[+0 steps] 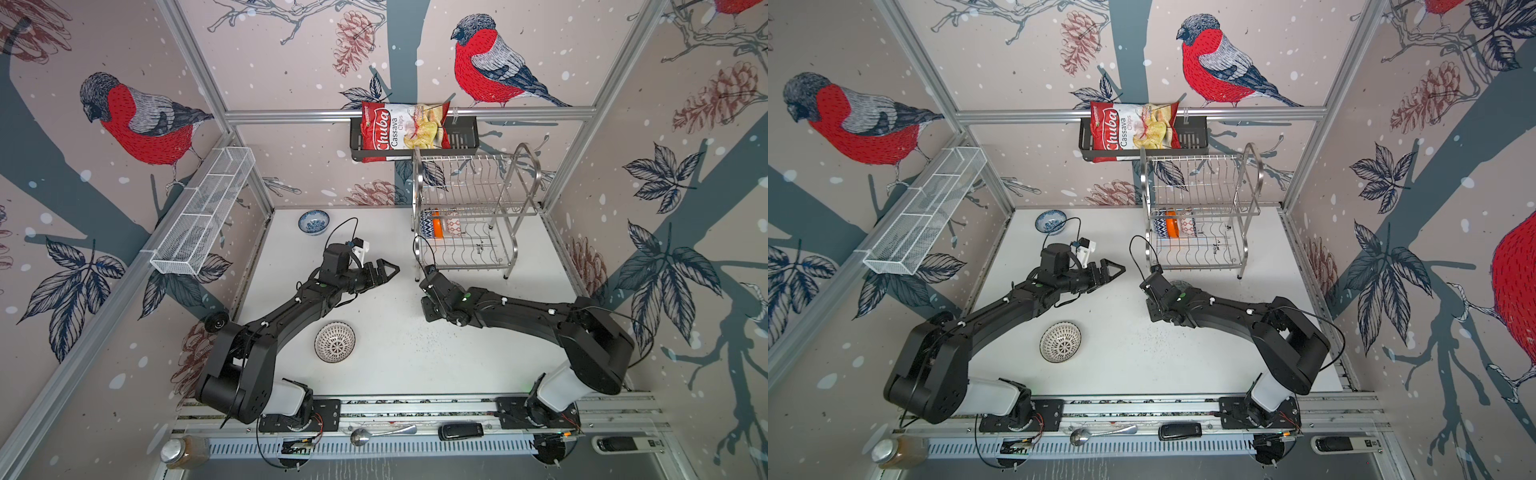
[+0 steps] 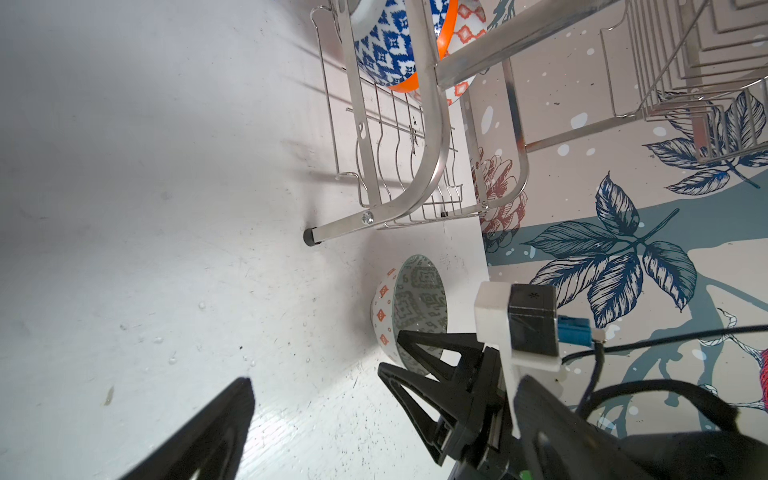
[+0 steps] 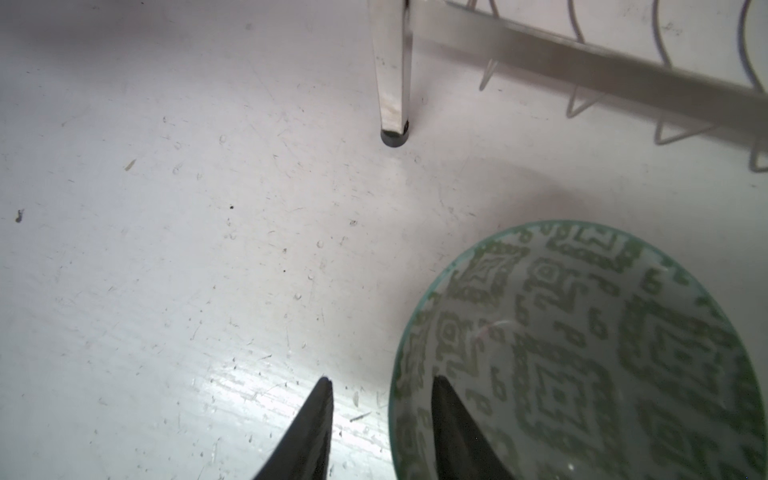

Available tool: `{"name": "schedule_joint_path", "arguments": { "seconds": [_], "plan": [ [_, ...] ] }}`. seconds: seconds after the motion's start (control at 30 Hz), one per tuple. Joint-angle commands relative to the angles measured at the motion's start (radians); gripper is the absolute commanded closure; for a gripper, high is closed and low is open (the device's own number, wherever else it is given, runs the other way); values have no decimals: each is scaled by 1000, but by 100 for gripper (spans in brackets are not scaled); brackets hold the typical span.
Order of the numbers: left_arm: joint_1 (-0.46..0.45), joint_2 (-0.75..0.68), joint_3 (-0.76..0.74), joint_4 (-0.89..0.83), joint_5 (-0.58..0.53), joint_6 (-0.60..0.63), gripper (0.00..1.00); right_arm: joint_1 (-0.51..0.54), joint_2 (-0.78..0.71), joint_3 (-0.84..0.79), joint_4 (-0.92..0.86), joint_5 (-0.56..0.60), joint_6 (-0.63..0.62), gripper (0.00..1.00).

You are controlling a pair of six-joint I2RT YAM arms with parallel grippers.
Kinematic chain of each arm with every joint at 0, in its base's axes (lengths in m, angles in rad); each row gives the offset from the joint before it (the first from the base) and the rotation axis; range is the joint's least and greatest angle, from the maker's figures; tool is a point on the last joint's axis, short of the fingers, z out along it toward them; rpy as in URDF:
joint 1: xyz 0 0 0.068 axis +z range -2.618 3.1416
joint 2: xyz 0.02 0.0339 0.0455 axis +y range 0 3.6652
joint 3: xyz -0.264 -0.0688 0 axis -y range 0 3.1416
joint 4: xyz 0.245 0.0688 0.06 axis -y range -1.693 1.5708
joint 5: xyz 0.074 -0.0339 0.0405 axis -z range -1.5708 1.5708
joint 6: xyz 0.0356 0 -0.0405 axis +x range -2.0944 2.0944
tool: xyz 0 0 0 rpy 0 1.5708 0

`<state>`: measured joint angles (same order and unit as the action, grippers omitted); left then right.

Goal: Load the bowls into the dish rack
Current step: 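Lift the green-patterned bowl toward the rack with the right gripper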

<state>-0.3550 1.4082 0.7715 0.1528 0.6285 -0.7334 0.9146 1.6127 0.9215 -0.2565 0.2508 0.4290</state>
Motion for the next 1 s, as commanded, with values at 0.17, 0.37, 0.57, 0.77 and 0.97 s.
{"name": "schedule_joint_path", "arguments": {
  "seconds": [0.17,0.37,0.57,0.77,0.97],
  "plan": [
    [4,0,-6,56,20,-1,2,-4,30,13,-2,25,7,82],
    [4,8,-6,62,27,-4,2,-15,-73,2,41,-42,-9,93],
    [4,2,6,67,33,11,2,-121,-264,-59,152,-234,-17,98],
    [-19,13,70,89,32,-5,2,-270,-387,-81,265,-407,-22,99],
    [-94,89,207,87,23,23,2,-403,-427,-148,499,-551,36,99]
  ]
}}
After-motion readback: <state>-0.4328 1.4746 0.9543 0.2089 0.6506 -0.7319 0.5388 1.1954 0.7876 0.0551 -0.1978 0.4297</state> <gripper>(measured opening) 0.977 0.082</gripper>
